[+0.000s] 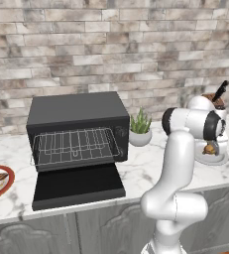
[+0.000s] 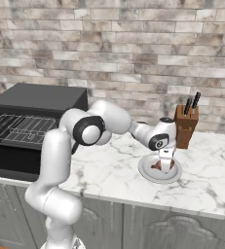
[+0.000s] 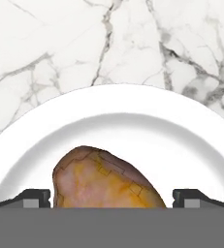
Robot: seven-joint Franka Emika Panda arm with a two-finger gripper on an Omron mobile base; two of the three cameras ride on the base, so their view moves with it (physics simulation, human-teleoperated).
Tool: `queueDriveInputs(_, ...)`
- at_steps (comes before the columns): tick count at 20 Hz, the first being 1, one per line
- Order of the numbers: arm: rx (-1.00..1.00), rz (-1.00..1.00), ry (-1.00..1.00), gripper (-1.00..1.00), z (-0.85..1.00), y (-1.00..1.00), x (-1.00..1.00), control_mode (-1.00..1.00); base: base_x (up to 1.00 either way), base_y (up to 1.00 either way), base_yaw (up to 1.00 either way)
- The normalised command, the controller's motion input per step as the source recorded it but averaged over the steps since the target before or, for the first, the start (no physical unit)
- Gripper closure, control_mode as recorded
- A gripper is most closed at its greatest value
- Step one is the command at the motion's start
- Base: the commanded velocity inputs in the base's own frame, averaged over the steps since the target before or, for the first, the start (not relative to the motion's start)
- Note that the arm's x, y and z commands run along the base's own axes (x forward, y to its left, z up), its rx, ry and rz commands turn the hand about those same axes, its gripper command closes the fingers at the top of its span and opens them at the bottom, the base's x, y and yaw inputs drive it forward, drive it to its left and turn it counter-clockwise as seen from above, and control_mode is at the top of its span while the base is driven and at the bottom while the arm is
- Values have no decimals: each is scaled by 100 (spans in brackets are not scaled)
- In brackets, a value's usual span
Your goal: Open the toaster oven door. Place the baguette on the bottom rack in the toaster oven and place the chicken drumstick on the top rack.
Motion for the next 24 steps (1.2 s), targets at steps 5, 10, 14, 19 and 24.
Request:
queueDriveInputs(5, 9, 0, 1, -100, -6, 0, 0, -100, 0, 0, 0)
queueDriveInputs(10, 11, 0, 0, -100, -10, 0, 0, -100, 0, 0, 0)
queueDriveInputs(14, 9, 0, 0, -100, -15, 4, -4, -100, 0, 0, 0)
queueDriveInputs(19, 2, 0, -1, 100, -7, 13, -9, -100, 0, 0, 0)
queueDriveInputs(24, 0, 0, -7, 100, 4, 6, -14, -100, 0, 0, 0)
